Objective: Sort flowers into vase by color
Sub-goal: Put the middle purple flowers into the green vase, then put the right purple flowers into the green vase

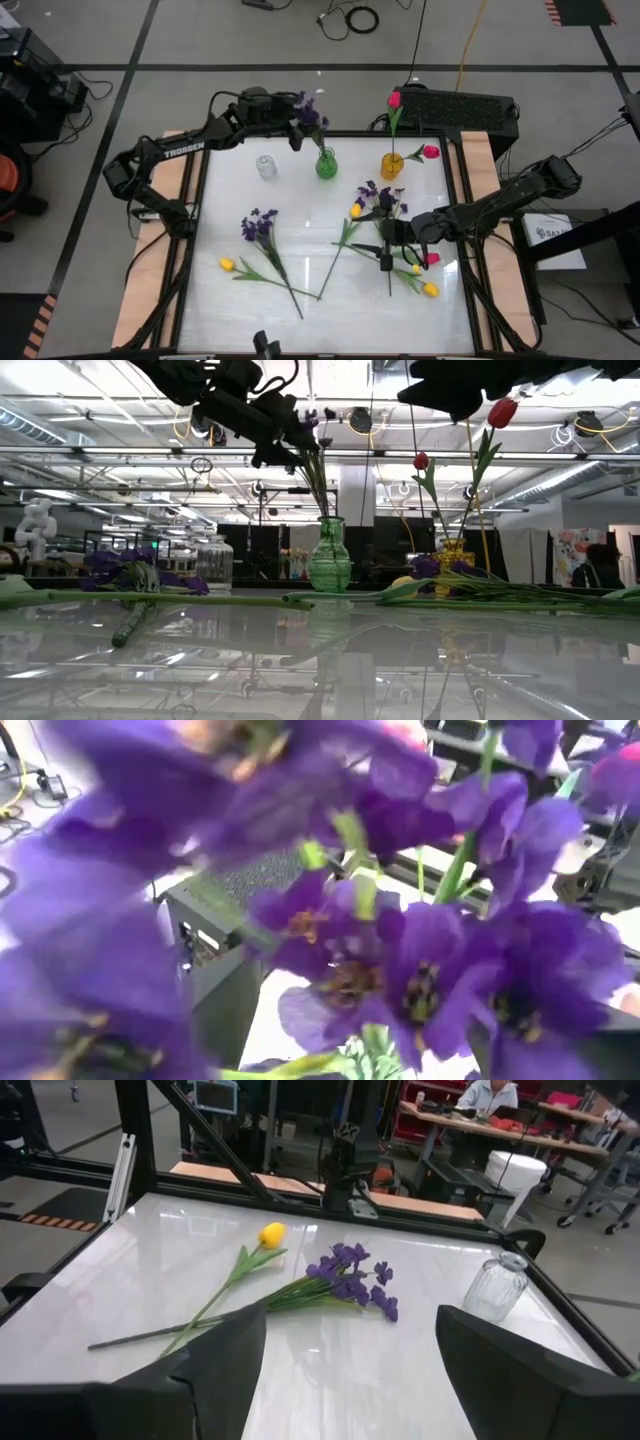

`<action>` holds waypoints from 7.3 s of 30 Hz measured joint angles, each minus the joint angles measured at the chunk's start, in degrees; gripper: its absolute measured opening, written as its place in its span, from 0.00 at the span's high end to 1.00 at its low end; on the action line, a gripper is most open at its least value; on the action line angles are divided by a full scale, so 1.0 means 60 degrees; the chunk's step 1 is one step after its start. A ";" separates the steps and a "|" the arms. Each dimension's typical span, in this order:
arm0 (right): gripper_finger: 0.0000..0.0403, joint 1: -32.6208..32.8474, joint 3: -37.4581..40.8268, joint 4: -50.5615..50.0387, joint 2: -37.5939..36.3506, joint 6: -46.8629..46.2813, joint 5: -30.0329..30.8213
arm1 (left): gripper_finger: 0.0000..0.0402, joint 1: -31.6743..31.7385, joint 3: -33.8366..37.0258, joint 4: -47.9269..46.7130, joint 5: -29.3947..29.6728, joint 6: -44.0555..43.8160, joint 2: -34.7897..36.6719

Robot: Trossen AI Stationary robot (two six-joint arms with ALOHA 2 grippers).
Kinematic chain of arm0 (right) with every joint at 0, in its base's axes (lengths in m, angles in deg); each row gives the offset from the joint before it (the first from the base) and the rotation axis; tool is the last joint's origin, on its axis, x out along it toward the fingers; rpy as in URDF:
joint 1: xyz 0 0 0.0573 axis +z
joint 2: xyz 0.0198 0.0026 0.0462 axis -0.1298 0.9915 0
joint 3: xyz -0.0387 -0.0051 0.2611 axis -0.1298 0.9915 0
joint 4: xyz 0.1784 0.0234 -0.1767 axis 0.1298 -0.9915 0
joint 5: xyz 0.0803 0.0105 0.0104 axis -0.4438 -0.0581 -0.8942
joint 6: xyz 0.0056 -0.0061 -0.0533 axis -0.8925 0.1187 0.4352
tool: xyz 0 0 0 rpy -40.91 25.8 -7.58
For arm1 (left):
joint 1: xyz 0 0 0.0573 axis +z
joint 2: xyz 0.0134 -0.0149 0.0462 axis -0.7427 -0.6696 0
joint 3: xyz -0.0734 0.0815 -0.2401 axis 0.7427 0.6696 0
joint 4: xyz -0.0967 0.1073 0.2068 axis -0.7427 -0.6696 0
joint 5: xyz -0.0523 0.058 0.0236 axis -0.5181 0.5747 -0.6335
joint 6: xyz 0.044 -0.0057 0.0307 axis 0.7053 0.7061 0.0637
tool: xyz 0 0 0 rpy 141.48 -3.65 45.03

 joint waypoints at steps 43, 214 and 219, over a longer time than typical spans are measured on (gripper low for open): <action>0.29 -0.0171 -0.0004 -0.9592 0.0361 -1.2657 0.1740 | 0.36 -0.8139 0.1198 -0.0968 0.5928 -0.0838 0.1725; 0.94 0.0240 -0.1574 0.1701 0.0692 -0.1863 0.0047 | 0.90 -0.8189 0.1413 0.1567 0.3286 -0.0574 -0.1059; 0.97 0.0244 -0.1574 0.1677 0.0677 -0.1516 0.0750 | 0.80 -0.8243 0.1413 0.1585 0.3267 -0.0846 -0.1059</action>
